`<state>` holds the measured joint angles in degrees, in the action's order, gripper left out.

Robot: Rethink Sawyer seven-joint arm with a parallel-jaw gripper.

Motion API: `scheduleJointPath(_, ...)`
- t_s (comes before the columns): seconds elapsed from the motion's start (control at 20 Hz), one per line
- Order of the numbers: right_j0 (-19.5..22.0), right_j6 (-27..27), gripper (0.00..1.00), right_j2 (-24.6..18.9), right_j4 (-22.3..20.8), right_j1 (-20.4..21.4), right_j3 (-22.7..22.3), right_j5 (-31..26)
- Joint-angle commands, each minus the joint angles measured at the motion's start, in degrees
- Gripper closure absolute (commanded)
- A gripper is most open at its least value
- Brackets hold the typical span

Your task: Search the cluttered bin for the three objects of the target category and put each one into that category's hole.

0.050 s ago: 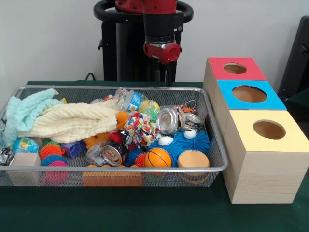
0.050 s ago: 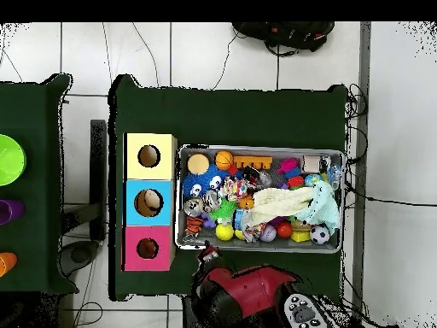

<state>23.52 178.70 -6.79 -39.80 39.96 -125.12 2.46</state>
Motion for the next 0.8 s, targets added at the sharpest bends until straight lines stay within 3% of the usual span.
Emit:
scheduleJointPath(0.05,5.4,-8.5,0.0,-14.1,5.2,5.4,-1.0,-13.5)
scheduleJointPath(0.35,10.7,-10.4,0.0,-23.0,13.0,11.9,-4.7,-21.1)
scheduleJointPath(0.65,6.0,-6.7,0.0,-16.9,7.8,7.7,-0.4,-17.6)
scheduleJointPath(0.8,5.2,-6.1,0.0,-16.0,7.3,7.6,0.0,-17.3)
